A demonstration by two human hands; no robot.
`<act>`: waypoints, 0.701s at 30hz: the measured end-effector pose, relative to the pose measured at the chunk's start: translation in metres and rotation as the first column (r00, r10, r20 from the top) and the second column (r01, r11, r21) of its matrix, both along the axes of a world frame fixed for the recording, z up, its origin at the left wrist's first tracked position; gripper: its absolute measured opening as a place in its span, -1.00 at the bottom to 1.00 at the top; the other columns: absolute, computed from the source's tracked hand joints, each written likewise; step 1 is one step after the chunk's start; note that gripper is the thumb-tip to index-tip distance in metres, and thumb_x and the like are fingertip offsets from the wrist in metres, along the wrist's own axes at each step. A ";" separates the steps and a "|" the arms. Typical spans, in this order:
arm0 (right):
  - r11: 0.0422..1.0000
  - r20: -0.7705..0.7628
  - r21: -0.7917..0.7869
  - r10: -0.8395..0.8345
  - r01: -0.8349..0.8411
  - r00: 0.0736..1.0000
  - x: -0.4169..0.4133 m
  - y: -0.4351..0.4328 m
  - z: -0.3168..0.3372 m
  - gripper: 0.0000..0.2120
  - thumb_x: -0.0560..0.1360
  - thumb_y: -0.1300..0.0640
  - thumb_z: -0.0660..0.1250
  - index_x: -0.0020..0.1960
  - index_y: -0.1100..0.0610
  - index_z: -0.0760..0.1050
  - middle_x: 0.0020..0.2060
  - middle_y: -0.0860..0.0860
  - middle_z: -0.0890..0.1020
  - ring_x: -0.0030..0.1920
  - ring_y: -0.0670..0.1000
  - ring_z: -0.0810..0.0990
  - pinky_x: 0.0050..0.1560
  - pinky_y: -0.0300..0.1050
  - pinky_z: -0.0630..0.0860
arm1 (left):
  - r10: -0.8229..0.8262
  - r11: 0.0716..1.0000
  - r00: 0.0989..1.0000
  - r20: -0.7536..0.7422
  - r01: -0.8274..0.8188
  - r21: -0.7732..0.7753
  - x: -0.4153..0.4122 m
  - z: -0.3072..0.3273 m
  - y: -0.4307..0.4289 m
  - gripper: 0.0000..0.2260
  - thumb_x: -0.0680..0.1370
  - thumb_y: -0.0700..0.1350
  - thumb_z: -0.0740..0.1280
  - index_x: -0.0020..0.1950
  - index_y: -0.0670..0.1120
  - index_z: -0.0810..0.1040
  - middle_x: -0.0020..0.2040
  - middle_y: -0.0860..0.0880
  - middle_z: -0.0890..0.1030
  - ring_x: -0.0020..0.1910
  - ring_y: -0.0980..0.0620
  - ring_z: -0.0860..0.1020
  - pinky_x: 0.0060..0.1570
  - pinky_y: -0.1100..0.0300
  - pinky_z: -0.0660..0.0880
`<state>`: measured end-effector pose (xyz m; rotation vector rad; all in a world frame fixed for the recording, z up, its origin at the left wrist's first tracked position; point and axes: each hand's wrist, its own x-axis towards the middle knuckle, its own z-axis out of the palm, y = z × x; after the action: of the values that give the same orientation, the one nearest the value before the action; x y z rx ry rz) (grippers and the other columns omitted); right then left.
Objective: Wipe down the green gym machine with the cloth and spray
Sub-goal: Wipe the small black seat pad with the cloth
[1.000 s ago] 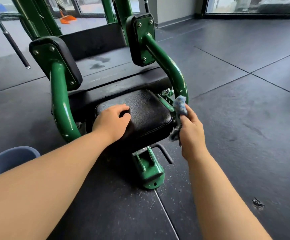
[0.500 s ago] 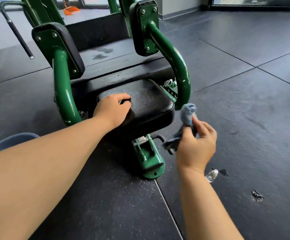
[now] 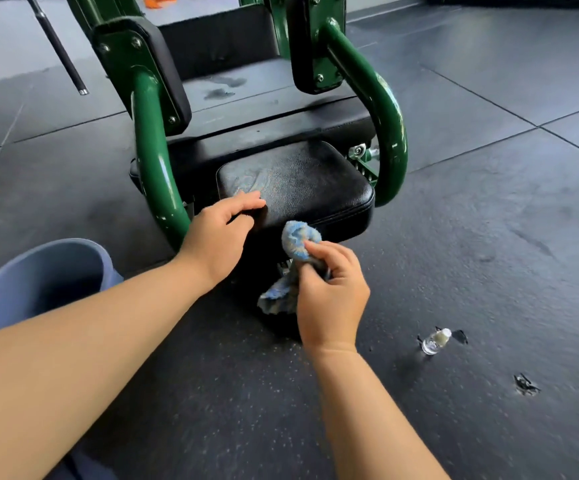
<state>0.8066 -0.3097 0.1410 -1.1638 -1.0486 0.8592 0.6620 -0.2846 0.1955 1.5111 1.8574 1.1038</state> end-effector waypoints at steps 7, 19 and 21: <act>0.987 -0.142 -0.098 -0.144 0.131 0.979 0.007 0.021 0.014 -0.64 0.38 0.42 0.39 -0.19 -0.07 0.59 -0.07 0.04 0.65 -0.03 -0.13 0.62 0.10 -0.22 0.53 | 0.024 1.000 0.985 0.173 -0.027 0.012 -0.003 0.001 -0.014 -0.61 0.56 -0.39 0.15 0.15 0.02 0.57 0.26 0.14 0.52 0.36 0.29 0.33 0.40 0.39 0.12; 0.965 -0.170 -0.161 -0.232 0.205 0.958 0.005 0.012 0.007 -0.69 0.40 0.39 0.33 -0.13 -0.03 0.58 -0.05 0.13 0.65 -0.07 -0.01 0.63 0.12 -0.03 0.56 | 0.010 0.997 0.912 0.410 0.023 -0.074 -0.018 0.008 -0.034 -0.61 0.57 -0.39 0.13 0.07 0.03 0.61 0.25 0.15 0.54 0.30 0.30 0.39 0.48 0.12 0.19; 0.985 -0.138 -0.128 -0.135 0.117 0.981 -0.018 -0.003 0.002 -0.65 0.38 0.42 0.34 -0.17 -0.06 0.55 -0.08 0.13 0.65 -0.08 -0.07 0.60 0.07 -0.20 0.53 | 0.027 0.998 0.906 0.423 -0.002 -0.059 -0.013 0.007 -0.036 -0.61 0.56 -0.39 0.14 0.04 0.03 0.63 0.24 0.15 0.54 0.34 0.26 0.37 0.48 0.10 0.18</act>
<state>0.7881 -0.3128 0.1435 -1.2341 -0.8036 0.9019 0.6494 -0.3210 0.2028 1.1143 1.5833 1.2581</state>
